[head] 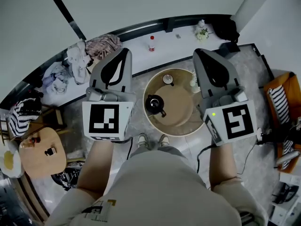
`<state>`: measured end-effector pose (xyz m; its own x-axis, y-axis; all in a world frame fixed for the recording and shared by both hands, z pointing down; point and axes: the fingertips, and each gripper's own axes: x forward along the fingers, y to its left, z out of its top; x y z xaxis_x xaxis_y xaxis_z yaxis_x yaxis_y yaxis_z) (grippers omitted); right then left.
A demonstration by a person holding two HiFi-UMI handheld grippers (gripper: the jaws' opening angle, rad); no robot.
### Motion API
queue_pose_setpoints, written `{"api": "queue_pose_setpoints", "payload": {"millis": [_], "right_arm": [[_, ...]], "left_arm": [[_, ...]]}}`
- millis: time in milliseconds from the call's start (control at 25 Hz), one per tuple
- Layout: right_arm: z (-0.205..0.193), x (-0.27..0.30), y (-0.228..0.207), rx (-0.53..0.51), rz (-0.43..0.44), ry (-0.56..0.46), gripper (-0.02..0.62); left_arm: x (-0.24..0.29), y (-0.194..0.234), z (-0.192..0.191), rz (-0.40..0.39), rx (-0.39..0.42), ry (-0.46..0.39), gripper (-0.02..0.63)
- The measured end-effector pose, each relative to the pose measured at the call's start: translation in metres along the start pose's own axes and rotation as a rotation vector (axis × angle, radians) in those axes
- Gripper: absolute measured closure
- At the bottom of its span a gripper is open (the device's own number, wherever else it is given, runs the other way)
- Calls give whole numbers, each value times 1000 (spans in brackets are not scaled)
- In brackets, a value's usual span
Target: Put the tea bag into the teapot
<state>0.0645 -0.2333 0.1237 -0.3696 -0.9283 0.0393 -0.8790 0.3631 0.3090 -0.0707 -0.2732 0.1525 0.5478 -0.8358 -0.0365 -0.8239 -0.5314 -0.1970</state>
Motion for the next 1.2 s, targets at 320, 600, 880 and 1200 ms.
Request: {"api": "queue_pose_setpoints", "payload": {"millis": [320, 600, 880, 1200], "right_arm": [[43, -37, -12, 25, -47, -133, 588], [46, -65, -4, 11, -61, -184, 588], [7, -68, 10, -6, -7, -94, 588], [-19, -68, 16, 76, 13, -50, 588]], "left_arm": [[-25, -13, 36, 26, 39, -62, 598], [-46, -28, 43, 20, 88, -82, 598], [-52, -39, 20, 28, 115, -55, 598], [-50, -48, -5, -5, 125, 17, 598]]}}
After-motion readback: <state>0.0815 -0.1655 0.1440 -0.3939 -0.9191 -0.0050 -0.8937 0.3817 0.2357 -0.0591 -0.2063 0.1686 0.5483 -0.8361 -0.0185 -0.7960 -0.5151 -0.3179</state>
